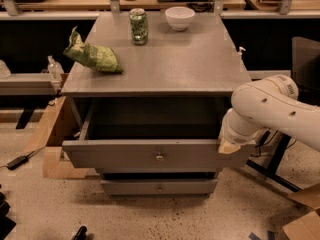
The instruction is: Open top drawer
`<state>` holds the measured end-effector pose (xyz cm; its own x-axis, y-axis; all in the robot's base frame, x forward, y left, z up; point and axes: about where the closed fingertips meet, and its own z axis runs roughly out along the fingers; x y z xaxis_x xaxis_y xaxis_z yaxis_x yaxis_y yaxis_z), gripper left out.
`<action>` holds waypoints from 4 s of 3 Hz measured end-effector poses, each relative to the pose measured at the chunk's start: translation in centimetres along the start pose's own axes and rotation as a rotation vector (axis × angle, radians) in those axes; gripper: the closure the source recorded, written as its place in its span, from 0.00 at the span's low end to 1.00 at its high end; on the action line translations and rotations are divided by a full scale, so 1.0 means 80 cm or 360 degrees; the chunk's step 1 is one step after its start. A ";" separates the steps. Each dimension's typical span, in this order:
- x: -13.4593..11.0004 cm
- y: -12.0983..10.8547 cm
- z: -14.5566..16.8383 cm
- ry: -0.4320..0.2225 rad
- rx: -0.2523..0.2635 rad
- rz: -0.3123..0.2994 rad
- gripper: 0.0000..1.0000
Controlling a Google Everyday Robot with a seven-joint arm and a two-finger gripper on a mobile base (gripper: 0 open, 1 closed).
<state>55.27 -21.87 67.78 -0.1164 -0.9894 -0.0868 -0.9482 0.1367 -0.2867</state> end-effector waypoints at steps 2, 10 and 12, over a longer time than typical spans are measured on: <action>0.011 0.040 -0.023 -0.0008 -0.0019 0.0039 1.00; 0.020 0.082 -0.044 0.0004 -0.0071 0.0063 0.00; -0.006 0.109 0.002 -0.0019 -0.0234 0.0076 0.38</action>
Offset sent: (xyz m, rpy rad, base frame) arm -0.3534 -0.0586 0.0555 0.1524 0.1717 -0.1732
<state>47.12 -20.22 65.18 -0.1595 -0.9812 -0.1088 -0.9749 0.1739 -0.1391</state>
